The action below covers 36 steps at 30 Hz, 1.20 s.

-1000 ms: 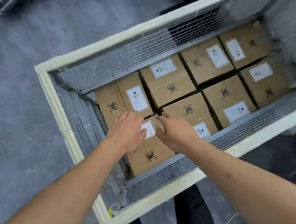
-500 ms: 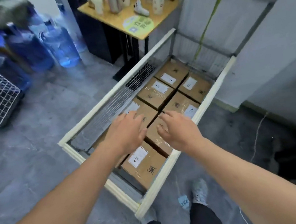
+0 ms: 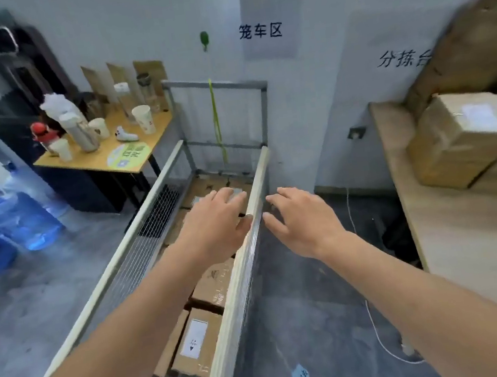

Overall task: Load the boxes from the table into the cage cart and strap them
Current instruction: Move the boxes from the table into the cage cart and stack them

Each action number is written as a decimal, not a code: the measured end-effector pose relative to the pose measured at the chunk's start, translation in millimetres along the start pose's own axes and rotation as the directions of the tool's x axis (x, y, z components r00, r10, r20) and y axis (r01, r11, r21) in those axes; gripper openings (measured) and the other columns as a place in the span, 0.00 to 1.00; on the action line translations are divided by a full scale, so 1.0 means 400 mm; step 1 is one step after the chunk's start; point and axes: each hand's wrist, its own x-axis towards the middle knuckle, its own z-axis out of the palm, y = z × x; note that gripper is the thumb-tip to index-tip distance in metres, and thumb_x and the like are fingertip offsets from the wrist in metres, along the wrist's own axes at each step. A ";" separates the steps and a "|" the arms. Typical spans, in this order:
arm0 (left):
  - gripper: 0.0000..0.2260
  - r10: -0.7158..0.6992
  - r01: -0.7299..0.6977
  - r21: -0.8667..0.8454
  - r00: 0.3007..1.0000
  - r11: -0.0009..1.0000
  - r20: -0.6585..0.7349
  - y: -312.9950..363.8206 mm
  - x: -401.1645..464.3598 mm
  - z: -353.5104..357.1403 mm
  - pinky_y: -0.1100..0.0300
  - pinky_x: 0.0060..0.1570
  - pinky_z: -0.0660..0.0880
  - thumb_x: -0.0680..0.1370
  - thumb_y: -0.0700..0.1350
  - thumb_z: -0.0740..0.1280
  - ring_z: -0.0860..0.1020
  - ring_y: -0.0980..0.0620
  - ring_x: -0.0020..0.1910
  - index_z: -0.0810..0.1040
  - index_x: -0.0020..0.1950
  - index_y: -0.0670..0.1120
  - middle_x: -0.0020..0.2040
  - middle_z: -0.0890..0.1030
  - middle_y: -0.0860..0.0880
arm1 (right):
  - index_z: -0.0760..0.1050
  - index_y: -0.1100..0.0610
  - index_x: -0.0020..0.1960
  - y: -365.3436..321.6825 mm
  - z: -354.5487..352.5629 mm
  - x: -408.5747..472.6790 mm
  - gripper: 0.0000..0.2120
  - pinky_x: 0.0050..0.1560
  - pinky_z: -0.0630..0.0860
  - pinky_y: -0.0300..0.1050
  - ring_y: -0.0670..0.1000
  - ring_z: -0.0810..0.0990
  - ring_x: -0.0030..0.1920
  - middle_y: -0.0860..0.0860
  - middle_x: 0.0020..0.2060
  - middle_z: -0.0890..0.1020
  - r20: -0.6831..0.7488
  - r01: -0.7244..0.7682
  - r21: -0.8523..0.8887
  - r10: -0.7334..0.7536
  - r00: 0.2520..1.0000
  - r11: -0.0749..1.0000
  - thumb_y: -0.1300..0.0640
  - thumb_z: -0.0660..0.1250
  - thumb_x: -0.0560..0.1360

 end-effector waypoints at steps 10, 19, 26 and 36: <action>0.26 0.226 -0.227 -0.050 0.974 0.973 -0.034 0.430 0.154 -0.027 0.50 0.71 0.68 0.84 0.57 0.61 0.71 0.42 0.74 0.68 0.80 0.47 0.76 0.71 0.46 | 0.72 0.52 0.75 0.355 -0.174 -0.229 0.24 0.72 0.66 0.52 0.56 0.71 0.73 0.54 0.73 0.74 -0.110 -0.223 0.008 0.222 0.969 0.975 0.41 0.56 0.85; 0.26 0.388 -0.387 -0.087 0.922 0.918 -0.007 0.719 0.296 -0.054 0.49 0.73 0.68 0.86 0.57 0.58 0.69 0.44 0.75 0.65 0.81 0.48 0.78 0.69 0.48 | 0.72 0.51 0.75 0.615 -0.276 -0.326 0.24 0.72 0.68 0.52 0.55 0.72 0.73 0.53 0.73 0.74 -0.173 -0.405 0.025 0.403 0.899 0.914 0.41 0.57 0.84; 0.26 0.493 -0.487 -0.109 0.870 0.866 0.025 0.855 0.492 -0.026 0.47 0.72 0.70 0.85 0.58 0.59 0.70 0.44 0.74 0.65 0.81 0.49 0.77 0.70 0.47 | 0.73 0.51 0.74 0.788 -0.308 -0.297 0.24 0.70 0.70 0.54 0.55 0.73 0.71 0.52 0.71 0.75 -0.163 -0.530 0.044 0.530 0.832 0.847 0.40 0.58 0.84; 0.24 0.618 -0.606 -0.122 0.779 0.786 0.105 0.943 0.880 0.063 0.46 0.67 0.74 0.85 0.57 0.59 0.72 0.45 0.70 0.65 0.80 0.51 0.74 0.72 0.47 | 0.71 0.52 0.74 1.023 -0.291 -0.078 0.23 0.70 0.71 0.55 0.56 0.71 0.72 0.54 0.73 0.72 -0.116 -0.694 0.095 0.700 0.704 0.714 0.42 0.57 0.85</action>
